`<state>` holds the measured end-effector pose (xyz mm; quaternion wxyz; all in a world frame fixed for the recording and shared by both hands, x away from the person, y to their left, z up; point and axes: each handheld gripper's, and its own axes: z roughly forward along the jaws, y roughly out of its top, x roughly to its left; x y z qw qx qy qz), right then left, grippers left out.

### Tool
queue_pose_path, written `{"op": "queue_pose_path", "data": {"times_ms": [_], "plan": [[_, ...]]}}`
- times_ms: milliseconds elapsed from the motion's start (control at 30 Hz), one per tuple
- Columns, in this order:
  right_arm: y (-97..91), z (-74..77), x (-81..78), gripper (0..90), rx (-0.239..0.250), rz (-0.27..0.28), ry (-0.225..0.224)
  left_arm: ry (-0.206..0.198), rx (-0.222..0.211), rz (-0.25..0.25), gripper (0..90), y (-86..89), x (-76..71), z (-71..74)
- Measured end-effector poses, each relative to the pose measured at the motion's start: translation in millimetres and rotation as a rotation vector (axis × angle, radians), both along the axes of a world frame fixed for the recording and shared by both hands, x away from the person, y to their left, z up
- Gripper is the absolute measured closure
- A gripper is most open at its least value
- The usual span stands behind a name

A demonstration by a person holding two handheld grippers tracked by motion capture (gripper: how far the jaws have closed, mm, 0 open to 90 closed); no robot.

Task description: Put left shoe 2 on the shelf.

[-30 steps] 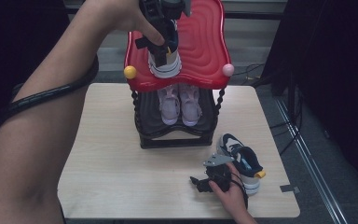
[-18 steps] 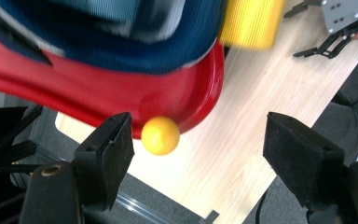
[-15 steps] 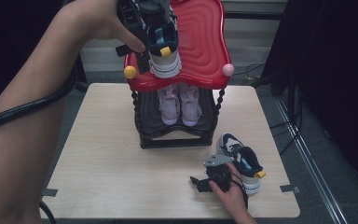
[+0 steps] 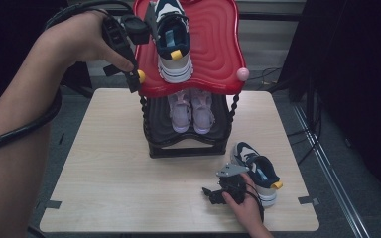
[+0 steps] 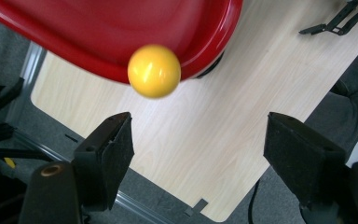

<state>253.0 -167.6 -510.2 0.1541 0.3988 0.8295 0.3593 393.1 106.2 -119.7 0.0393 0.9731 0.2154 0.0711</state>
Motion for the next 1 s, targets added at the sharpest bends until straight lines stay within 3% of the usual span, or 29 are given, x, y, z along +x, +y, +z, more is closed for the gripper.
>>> {"op": "queue_pose_path", "data": {"times_ms": [200, 367, 800, 1000], "plan": [[-0.2, -0.1, 0.4, 13.2, -0.001, 0.004, -0.005, 0.023, -0.001, 0.018, 23.7, 15.3, -5.0, -13.5], [-0.1, -0.1, 0.2, 13.2, -0.001, 0.002, -0.003, 0.018, 0.018, 0.039, 23.1, 27.3, -8.6, -25.2], [0.0, 0.2, -0.1, 13.1, -0.002, 0.000, 0.002, 0.025, -0.037, 0.067, 22.7, 52.4, -18.2, -58.0], [-0.2, 0.2, 0.2, 13.1, -0.003, 0.002, -0.002, 0.049, -0.029, 0.066, 22.4, 58.7, -21.8, -82.1]]}}
